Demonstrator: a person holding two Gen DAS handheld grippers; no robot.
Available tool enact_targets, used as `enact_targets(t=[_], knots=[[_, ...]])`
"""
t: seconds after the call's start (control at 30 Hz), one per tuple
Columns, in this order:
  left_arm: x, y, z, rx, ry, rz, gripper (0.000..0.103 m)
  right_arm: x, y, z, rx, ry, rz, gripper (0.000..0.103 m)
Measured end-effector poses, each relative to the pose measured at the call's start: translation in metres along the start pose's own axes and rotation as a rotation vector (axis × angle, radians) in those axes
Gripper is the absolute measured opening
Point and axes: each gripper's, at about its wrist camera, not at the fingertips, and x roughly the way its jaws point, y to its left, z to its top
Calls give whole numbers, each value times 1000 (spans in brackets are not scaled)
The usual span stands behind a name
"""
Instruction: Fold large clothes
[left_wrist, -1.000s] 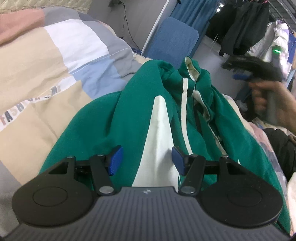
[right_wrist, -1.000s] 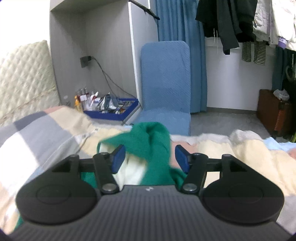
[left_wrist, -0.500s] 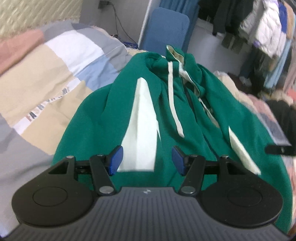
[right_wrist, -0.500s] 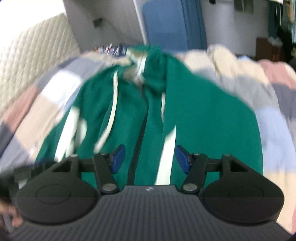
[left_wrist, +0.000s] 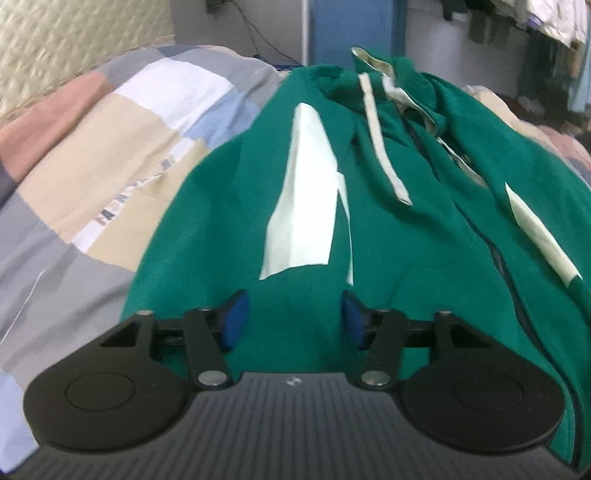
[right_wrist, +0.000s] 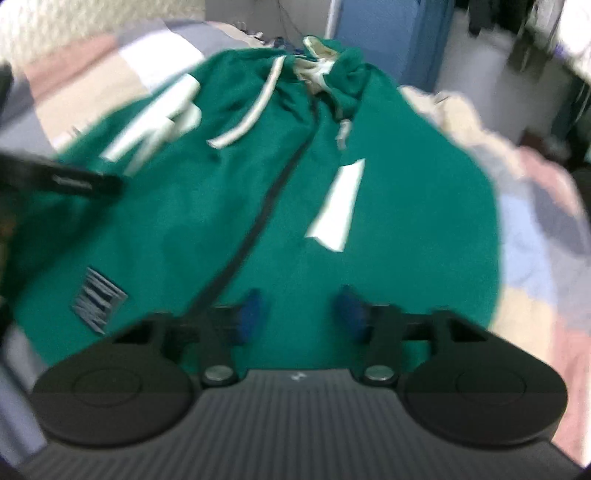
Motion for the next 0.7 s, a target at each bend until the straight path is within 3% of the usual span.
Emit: enact_targets(t=[0.03,0.07,0.13,0.37,0.57,0.7], knots=[[0,3,1,-7,3,3,24,-1,-9,0,37,9,11,14],[-2,7,2,-16,7,11,18,-3,-17,-1,65,14,16,8],[-6,14,6,-19,4,19,8,-8,-33,2,120,13,36,6],[-25,76,56,-111,-31,86,4,-45,-105,26,220,-64,-25,4],[-32,144,118,-175,-62,206,4,-61,-208,48,316,-142,-187,4],[-23,168,155,-141,-95,322,4,-54,-266,56,353,-187,-318,4]])
